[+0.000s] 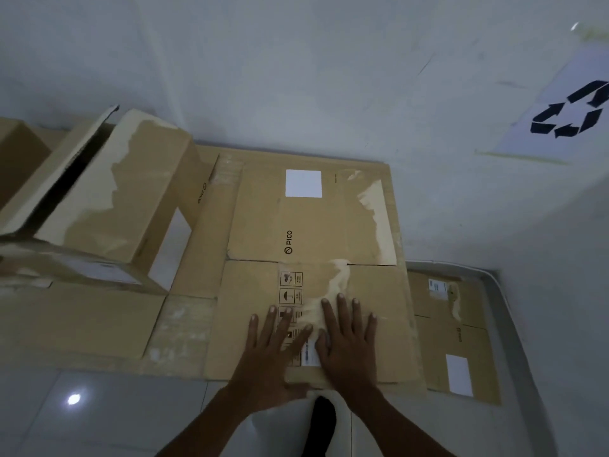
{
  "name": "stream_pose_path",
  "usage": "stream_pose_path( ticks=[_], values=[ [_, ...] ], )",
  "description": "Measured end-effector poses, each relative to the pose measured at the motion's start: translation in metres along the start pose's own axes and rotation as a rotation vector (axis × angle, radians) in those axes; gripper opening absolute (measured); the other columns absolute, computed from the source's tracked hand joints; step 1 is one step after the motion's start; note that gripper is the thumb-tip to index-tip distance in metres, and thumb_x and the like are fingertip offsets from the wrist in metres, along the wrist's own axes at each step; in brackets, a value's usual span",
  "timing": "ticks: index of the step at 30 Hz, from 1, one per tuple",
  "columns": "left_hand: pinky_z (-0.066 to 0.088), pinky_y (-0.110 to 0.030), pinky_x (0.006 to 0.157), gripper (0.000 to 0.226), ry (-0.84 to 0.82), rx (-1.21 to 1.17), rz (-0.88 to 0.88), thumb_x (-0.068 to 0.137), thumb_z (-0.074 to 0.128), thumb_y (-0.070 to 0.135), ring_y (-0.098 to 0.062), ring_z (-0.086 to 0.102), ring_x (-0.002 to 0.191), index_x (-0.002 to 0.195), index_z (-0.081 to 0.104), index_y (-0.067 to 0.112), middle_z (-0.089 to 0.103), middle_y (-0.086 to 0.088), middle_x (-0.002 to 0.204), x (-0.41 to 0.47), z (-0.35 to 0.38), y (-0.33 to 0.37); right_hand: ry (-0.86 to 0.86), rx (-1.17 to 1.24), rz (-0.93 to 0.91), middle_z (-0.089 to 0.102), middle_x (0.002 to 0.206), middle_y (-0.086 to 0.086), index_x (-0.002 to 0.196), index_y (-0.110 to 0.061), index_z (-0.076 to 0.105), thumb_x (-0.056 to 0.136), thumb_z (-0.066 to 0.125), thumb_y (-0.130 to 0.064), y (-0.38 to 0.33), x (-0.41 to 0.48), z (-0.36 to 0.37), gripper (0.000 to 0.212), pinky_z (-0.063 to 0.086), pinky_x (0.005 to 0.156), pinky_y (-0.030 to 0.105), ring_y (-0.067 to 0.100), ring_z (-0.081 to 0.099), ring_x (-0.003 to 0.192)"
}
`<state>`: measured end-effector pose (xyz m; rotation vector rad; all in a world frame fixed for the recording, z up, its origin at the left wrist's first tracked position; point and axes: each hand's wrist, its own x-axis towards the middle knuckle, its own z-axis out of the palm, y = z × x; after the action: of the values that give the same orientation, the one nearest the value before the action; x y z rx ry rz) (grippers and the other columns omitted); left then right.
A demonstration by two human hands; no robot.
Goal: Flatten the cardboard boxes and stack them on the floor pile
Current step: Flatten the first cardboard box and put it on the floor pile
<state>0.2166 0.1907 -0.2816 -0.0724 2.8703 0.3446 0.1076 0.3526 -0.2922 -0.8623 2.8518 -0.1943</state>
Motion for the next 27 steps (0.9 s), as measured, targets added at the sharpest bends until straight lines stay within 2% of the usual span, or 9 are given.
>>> stream_pose_path(
  ticks=[3, 6, 8, 9, 12, 15, 18, 22, 27],
  values=[
    [0.018, -0.062, 0.112, 0.119, -0.03, 0.121, 0.063, 0.057, 0.064, 0.077, -0.044, 0.013, 0.146, 0.156, 0.019, 0.029, 0.016, -0.018, 0.162, -0.006, 0.001, -0.011, -0.043, -0.002, -0.006, 0.012, 0.163, 0.009, 0.155, -0.028, 0.015, 0.097, 0.023, -0.049, 0.002, 0.001, -0.002, 0.063, 0.01, 0.116, 0.063, 0.033, 0.009, 0.15],
    [0.033, -0.06, 0.108, 0.134, -0.143, 0.123, 0.035, 0.037, 0.075, 0.072, -0.044, 0.031, 0.141, 0.154, 0.026, 0.029, 0.026, -0.018, 0.158, 0.0, -0.01, -0.014, -0.085, 0.009, -0.022, 0.018, 0.162, 0.01, 0.154, -0.025, 0.021, 0.097, 0.028, -0.047, 0.003, 0.002, -0.005, 0.061, 0.013, 0.113, 0.064, 0.035, 0.017, 0.148],
    [0.035, -0.062, 0.104, 0.138, -0.203, 0.135, 0.033, 0.036, 0.08, 0.067, -0.046, 0.033, 0.139, 0.154, 0.02, 0.029, 0.02, -0.018, 0.158, 0.001, -0.017, -0.01, -0.125, 0.003, -0.041, 0.02, 0.16, 0.011, 0.154, -0.023, 0.025, 0.098, 0.026, -0.048, 0.005, 0.002, -0.008, 0.061, 0.017, 0.112, 0.065, 0.037, 0.023, 0.146],
    [0.027, -0.063, 0.108, 0.137, -0.201, 0.142, 0.036, 0.043, 0.082, 0.062, -0.047, 0.023, 0.143, 0.155, 0.009, 0.031, 0.008, -0.017, 0.159, 0.001, -0.021, -0.008, -0.157, -0.004, -0.056, 0.021, 0.16, 0.011, 0.154, -0.023, 0.025, 0.099, 0.022, -0.051, 0.006, 0.002, -0.009, 0.061, 0.02, 0.112, 0.066, 0.038, 0.023, 0.145],
    [0.002, -0.059, 0.117, 0.123, -0.228, 0.158, 0.04, 0.072, 0.078, 0.043, -0.043, -0.01, 0.148, 0.152, -0.014, 0.035, -0.021, -0.013, 0.16, -0.002, -0.03, -0.001, -0.26, -0.03, -0.12, -0.001, 0.163, 0.012, 0.156, -0.025, 0.004, 0.093, 0.008, -0.069, 0.014, 0.001, -0.019, 0.077, 0.007, 0.113, 0.065, 0.039, 0.0, 0.148],
    [0.003, -0.06, 0.117, 0.118, -0.281, 0.164, 0.036, 0.077, 0.078, 0.034, -0.042, -0.013, 0.148, 0.154, -0.011, 0.033, -0.02, -0.012, 0.162, -0.01, -0.044, 0.003, -0.32, 0.019, -0.233, -0.033, 0.156, 0.008, 0.151, -0.028, -0.02, 0.077, 0.006, -0.087, 0.021, -0.013, -0.027, 0.098, -0.014, 0.114, 0.06, 0.034, -0.031, 0.142],
    [0.004, -0.062, 0.117, 0.119, -0.327, 0.141, 0.049, 0.075, 0.08, 0.03, -0.042, -0.013, 0.148, 0.155, -0.008, 0.033, -0.019, -0.012, 0.162, -0.02, -0.055, 0.001, -0.385, -0.017, -0.355, -0.039, 0.153, 0.011, 0.15, -0.025, -0.025, 0.071, 0.024, -0.094, 0.029, -0.032, -0.04, 0.116, -0.017, 0.115, 0.058, 0.033, -0.038, 0.139],
    [0.005, -0.061, 0.116, 0.115, -0.355, 0.094, 0.076, 0.075, 0.078, 0.032, -0.041, -0.01, 0.148, 0.155, -0.005, 0.034, -0.015, -0.011, 0.163, -0.024, -0.083, -0.001, -0.345, -0.122, -0.379, -0.032, 0.155, 0.011, 0.149, -0.027, -0.025, 0.086, 0.056, -0.053, 0.025, -0.045, -0.059, 0.106, -0.004, 0.117, 0.062, 0.037, -0.028, 0.143],
    [0.01, -0.061, 0.116, 0.096, -0.331, 0.085, 0.053, 0.087, 0.066, 0.043, -0.04, -0.001, 0.149, 0.155, -0.001, 0.036, -0.006, -0.012, 0.164, -0.032, -0.123, 0.012, -0.462, -0.135, -0.347, -0.017, 0.162, 0.012, 0.152, -0.028, -0.017, 0.09, 0.058, -0.036, 0.009, -0.038, -0.123, 0.098, -0.005, 0.118, 0.058, 0.036, -0.016, 0.148]
  ],
)
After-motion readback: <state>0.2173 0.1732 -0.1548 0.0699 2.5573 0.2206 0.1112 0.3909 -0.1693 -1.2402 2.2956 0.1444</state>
